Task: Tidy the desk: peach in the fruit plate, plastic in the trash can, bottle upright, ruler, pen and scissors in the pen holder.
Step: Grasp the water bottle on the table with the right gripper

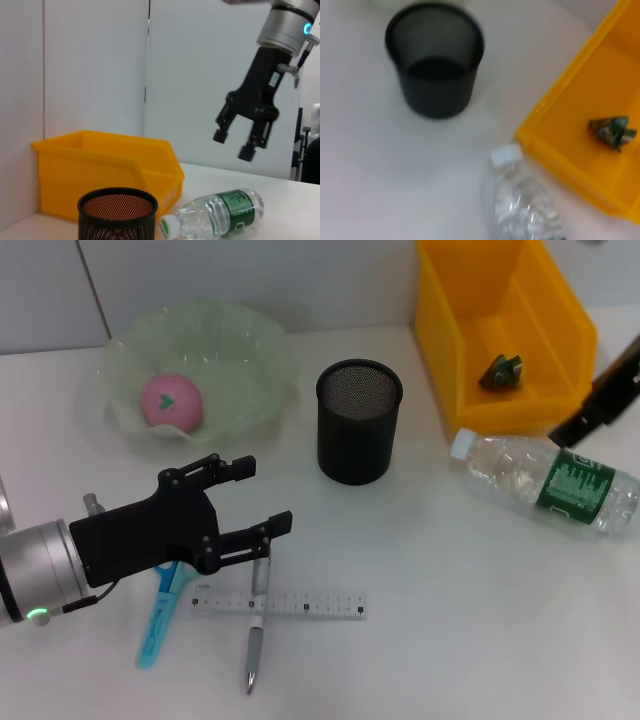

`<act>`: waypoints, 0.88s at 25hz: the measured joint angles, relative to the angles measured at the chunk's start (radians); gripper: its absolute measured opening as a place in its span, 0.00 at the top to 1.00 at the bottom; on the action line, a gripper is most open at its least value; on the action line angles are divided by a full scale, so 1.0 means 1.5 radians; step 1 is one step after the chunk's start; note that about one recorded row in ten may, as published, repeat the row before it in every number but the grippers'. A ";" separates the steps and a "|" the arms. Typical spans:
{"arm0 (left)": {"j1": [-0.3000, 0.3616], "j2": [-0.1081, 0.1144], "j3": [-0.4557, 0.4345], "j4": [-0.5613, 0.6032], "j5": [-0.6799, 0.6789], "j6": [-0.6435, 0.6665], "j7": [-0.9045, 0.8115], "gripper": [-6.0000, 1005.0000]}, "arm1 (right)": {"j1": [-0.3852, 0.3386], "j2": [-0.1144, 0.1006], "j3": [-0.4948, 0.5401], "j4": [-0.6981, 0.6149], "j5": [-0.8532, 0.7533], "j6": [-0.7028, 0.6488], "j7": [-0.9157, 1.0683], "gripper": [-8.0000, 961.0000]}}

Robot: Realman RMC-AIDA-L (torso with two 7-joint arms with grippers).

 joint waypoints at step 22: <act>-0.001 0.001 -0.001 0.000 0.000 -0.005 -0.008 0.20 | -0.007 -0.031 -0.077 0.246 -0.003 0.184 -0.076 0.12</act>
